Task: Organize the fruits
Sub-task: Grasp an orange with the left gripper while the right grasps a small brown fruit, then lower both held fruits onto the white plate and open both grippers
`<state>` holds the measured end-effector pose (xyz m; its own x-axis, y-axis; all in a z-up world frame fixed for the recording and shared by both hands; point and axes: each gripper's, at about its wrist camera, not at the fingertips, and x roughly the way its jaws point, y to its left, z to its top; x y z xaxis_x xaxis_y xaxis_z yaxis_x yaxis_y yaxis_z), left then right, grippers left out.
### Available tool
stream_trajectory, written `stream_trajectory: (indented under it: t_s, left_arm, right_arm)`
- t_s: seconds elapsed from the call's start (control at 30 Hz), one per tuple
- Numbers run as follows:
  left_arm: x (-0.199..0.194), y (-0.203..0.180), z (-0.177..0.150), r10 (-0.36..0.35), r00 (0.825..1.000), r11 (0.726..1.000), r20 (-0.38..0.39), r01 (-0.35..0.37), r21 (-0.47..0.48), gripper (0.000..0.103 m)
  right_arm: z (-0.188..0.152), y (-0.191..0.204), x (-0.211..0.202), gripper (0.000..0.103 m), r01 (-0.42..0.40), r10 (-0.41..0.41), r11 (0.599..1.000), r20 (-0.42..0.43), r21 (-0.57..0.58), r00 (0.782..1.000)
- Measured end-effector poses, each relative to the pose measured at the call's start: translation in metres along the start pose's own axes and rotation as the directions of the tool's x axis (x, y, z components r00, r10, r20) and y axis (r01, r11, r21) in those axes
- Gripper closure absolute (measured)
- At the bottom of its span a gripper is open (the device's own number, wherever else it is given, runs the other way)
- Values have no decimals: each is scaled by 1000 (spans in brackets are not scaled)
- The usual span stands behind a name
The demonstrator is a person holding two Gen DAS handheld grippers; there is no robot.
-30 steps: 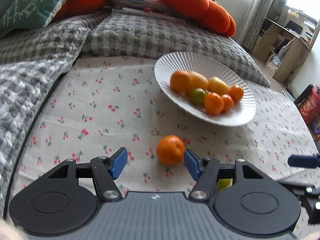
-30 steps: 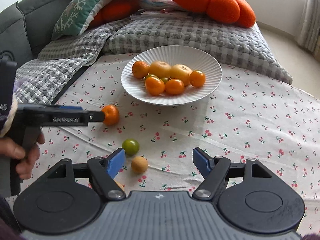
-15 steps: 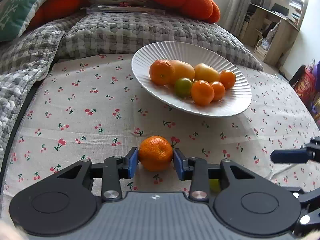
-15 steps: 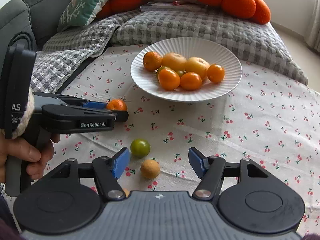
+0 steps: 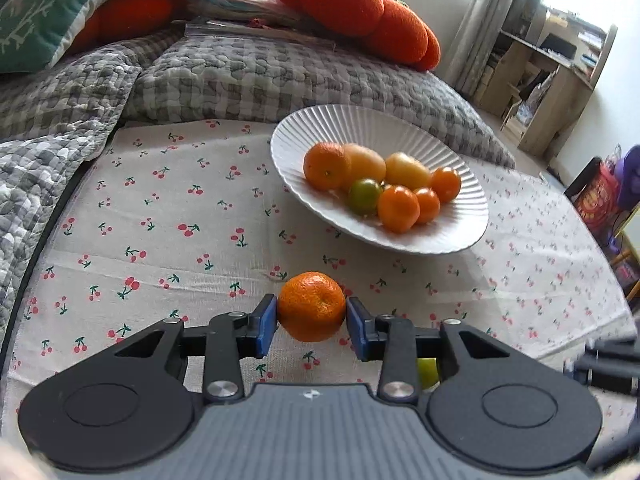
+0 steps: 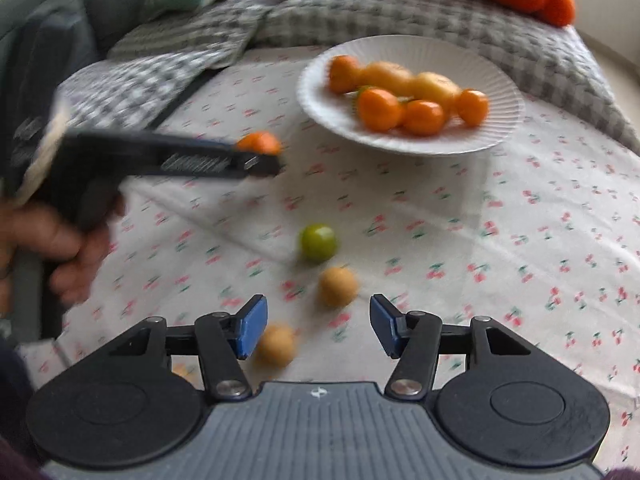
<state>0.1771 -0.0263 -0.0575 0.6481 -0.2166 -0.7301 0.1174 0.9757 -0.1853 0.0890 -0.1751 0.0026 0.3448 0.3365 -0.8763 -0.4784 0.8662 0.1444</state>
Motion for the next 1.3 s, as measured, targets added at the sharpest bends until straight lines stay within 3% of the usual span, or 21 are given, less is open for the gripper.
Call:
stream_trajectory:
  t_s: [0.1, 0.2, 0.27, 0.3, 0.33, 0.5, 0.67, 0.9, 1.1, 1.3]
  left_arm:
    - [-4, 0, 0, 10, 1000, 1000, 3, -10, 3, 70]
    - [-5, 0, -2, 8, 1000, 1000, 1, -8, 5, 70]
    - [-6, -1, -3, 3, 1000, 1000, 2, -3, 7, 70]
    - [-7, -2, -4, 5, 1000, 1000, 2, -5, 8, 70]
    - [-8, -2, -4, 8, 1000, 1000, 3, -8, 9, 70]
    - [-18, 2, -4, -8, 1000, 1000, 21, 8, -10, 70]
    - [-27, 6, -2, -14, 999, 999, 45, 15, -34, 70]
    - [-28, 9, 10, -20, 996, 997, 84, 26, -71, 70]
    - [-22, 18, 28, -40, 994, 989, 104, 54, -135, 70]
    - [-12, 16, 67, -43, 988, 985, 145, 67, -160, 70]
  right_arm:
    - [-8, 21, -1, 51, -40, 39, 995, -14, -94, 999]
    - [-8, 29, 13, 54, -7, 2, 991, -35, -132, 999]
    - [-7, 31, 25, 66, 49, -55, 988, -39, -150, 998]
    - [-7, 31, 28, 79, 71, -77, 986, -34, -148, 996]
    - [-6, 29, 27, 80, 76, -80, 988, -25, -137, 996]
    - [5, 11, -9, 80, 17, -14, 999, 80, -27, 997]
    - [17, -31, -19, 80, 52, -67, 991, 126, 124, 990]
    - [40, -82, -40, 80, 25, -114, 945, 255, 326, 960]
    - [64, -123, -23, 80, -33, -99, 907, 289, 420, 952]
    - [85, -155, -13, 80, -84, -91, 872, 328, 482, 940]
